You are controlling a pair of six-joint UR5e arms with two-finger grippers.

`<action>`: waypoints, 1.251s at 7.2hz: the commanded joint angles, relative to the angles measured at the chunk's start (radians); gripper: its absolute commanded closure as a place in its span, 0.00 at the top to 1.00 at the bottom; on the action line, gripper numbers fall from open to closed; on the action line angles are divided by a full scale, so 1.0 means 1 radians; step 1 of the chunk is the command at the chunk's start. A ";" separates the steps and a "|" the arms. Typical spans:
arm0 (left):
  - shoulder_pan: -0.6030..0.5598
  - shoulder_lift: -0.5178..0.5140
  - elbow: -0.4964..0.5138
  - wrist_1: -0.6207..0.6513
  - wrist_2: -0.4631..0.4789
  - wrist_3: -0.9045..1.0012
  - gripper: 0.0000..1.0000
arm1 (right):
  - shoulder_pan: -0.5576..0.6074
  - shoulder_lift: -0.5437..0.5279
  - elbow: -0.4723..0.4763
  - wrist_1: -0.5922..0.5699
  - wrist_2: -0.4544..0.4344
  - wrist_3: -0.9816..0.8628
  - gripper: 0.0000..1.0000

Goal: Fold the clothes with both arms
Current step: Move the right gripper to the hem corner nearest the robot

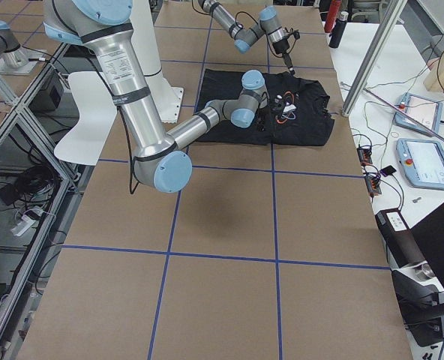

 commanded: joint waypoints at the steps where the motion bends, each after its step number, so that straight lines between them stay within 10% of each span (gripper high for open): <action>1: -0.001 0.159 -0.221 0.002 -0.048 0.001 0.70 | -0.202 -0.063 0.248 -0.368 -0.178 0.199 0.99; 5: 0.002 0.192 -0.305 0.091 -0.068 0.001 0.70 | -0.537 -0.245 0.377 -0.334 -0.489 0.607 0.94; 9: 0.000 0.198 -0.310 0.091 -0.065 0.002 0.71 | -0.675 -0.331 0.414 -0.330 -0.587 0.687 0.93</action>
